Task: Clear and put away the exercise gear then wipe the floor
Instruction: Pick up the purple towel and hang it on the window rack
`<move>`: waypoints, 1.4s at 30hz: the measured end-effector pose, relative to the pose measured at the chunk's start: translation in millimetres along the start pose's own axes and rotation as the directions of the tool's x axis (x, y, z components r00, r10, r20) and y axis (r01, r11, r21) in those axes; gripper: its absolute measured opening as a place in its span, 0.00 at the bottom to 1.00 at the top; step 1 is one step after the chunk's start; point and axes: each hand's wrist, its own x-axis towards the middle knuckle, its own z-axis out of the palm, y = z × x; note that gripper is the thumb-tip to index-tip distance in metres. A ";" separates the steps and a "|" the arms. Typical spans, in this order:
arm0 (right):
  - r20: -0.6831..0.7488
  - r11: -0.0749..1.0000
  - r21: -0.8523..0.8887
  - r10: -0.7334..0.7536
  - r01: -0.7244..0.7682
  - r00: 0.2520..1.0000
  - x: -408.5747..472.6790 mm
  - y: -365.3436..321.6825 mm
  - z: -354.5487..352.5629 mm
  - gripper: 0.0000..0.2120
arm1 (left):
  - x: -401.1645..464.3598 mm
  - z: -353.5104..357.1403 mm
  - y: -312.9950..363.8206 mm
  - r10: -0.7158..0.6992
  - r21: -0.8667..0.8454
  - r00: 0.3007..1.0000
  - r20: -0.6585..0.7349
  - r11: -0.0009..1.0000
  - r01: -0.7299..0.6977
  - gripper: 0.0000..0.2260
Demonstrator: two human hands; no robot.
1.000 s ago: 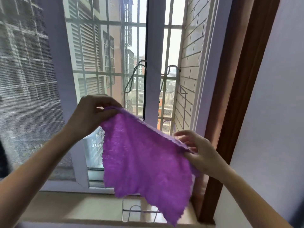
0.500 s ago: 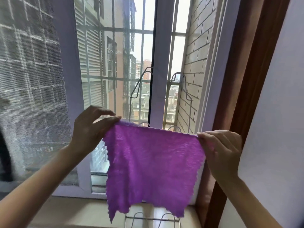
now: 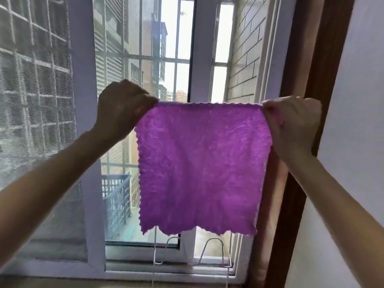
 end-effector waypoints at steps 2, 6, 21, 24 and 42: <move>-0.005 0.999 -0.037 -0.020 0.020 1.000 18.0 4.9 12.8 0.09 | 15.2 5.7 -9.6 -0.014 0.032 1.000 0.008 0.999 0.014 0.10; 0.101 0.994 -0.059 -0.081 0.087 0.992 42.7 17.6 36.4 0.10 | 30.3 20.2 -32.1 -0.145 0.052 0.987 0.074 0.989 0.141 0.11; 0.656 0.960 -0.202 -0.012 0.191 0.755 51.4 30.3 116.1 0.09 | 20.5 101.8 -57.0 -0.111 -0.123 0.938 0.329 0.979 0.159 0.03; 0.736 0.995 -0.098 0.093 -0.031 0.670 29.6 29.3 113.5 0.08 | -6.8 106.6 -47.7 -0.030 -0.136 0.931 0.363 0.987 0.085 0.05; 0.973 0.649 -0.127 0.230 -0.750 0.034 9.6 37.1 76.2 0.18 | -44.9 81.7 -14.9 -0.531 -0.257 0.506 0.680 0.473 0.843 0.11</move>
